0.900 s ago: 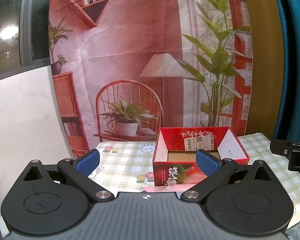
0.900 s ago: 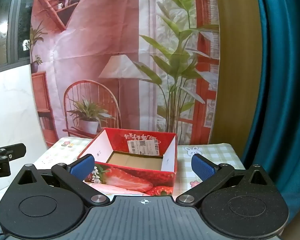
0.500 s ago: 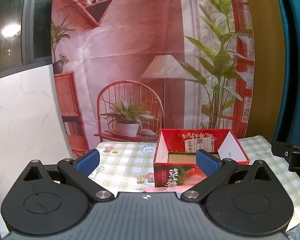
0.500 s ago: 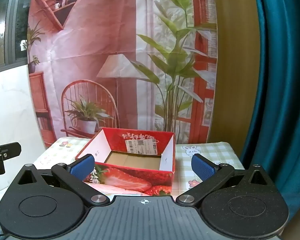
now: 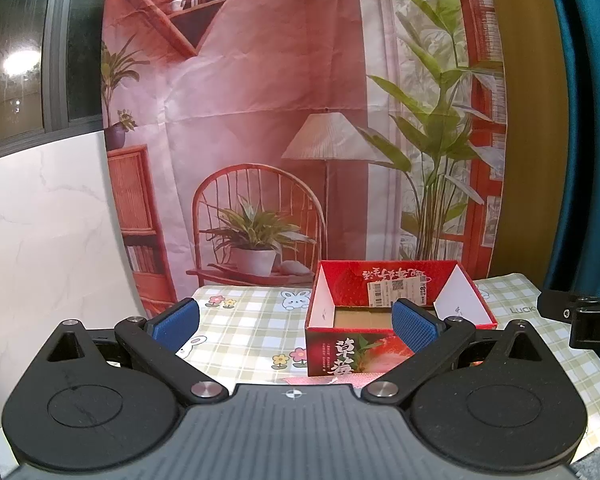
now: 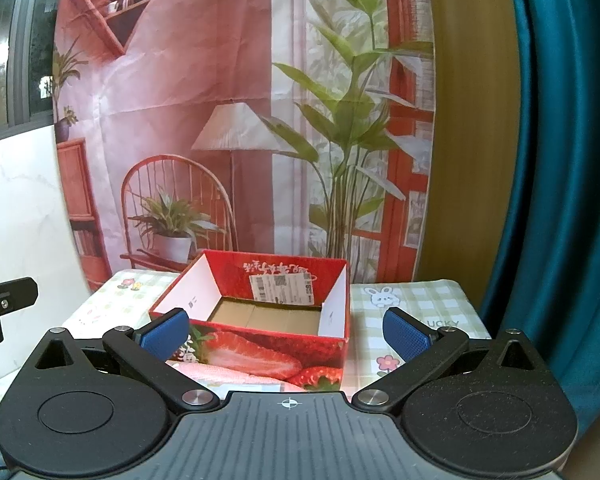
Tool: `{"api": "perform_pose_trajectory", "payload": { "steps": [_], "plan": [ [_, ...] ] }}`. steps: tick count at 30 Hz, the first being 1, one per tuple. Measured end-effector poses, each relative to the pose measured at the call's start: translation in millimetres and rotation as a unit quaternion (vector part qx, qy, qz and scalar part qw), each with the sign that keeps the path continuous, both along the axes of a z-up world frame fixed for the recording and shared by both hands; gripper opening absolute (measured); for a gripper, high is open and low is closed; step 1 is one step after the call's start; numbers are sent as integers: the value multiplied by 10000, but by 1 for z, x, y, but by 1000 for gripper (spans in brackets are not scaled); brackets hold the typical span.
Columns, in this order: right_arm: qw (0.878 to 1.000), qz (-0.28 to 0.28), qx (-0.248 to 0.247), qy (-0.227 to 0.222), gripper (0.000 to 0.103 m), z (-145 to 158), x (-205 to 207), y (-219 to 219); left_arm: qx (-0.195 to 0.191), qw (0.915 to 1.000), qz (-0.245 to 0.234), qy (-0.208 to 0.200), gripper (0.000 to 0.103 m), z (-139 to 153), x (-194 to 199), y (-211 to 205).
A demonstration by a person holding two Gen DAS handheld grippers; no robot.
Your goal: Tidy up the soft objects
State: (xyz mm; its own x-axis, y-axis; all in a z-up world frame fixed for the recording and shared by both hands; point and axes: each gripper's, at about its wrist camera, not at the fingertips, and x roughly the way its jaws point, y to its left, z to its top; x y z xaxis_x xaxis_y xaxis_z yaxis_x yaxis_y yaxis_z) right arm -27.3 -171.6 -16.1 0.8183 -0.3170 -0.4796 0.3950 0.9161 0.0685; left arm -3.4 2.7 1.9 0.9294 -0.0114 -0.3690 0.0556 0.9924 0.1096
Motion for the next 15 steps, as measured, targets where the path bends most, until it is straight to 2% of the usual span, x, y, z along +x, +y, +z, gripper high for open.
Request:
{"api": "perform_pose_trajectory", "payload": {
  "steps": [15],
  "plan": [
    [10000, -9, 0, 0, 103, -2, 0, -2, 3, 10000, -35, -5, 103, -1, -1, 0]
  ]
}}
